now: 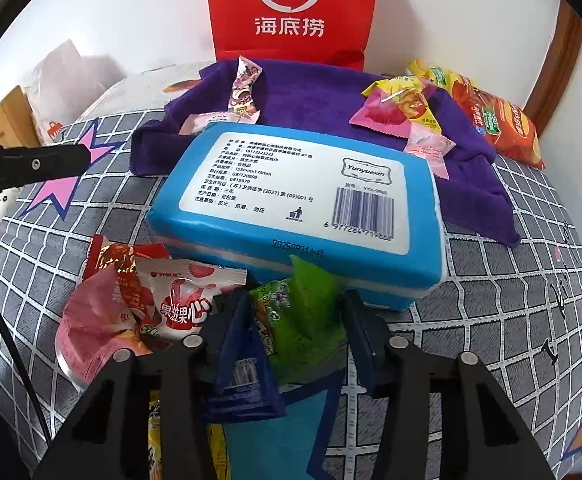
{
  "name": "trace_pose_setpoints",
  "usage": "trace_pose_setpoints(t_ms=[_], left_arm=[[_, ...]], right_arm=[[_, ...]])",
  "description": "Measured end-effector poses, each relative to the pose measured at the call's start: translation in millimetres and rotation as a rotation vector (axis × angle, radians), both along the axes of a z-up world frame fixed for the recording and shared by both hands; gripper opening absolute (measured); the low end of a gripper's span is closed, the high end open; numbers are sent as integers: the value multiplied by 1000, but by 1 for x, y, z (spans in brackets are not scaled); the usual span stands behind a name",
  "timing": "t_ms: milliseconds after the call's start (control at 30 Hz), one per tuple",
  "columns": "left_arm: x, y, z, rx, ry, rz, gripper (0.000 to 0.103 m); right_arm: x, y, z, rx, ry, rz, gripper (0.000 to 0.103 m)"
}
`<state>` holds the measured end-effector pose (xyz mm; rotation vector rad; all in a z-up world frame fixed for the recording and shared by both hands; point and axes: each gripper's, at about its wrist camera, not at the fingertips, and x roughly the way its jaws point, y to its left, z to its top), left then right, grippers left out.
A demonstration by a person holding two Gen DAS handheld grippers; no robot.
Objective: Organize snacks
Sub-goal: 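Grasp the green snack bag with the right tool while the left tool grasps the pink snack bag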
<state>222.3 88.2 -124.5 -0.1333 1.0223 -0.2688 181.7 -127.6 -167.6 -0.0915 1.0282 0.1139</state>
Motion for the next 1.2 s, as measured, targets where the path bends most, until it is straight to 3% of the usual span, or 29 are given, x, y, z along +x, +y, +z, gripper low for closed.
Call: trace_pose_setpoints(t_ms=[267, 867, 1200], left_arm=[[-9, 1, 0, 5, 0, 10, 65], [-37, 0, -1, 27, 11, 40, 65], [-45, -9, -5, 44, 27, 52, 65]], right_arm=[[-8, -9, 6, 21, -12, 2, 35], [-33, -51, 24, 97, -55, -48, 34], [-43, -84, 11, 109, -33, -99, 35]])
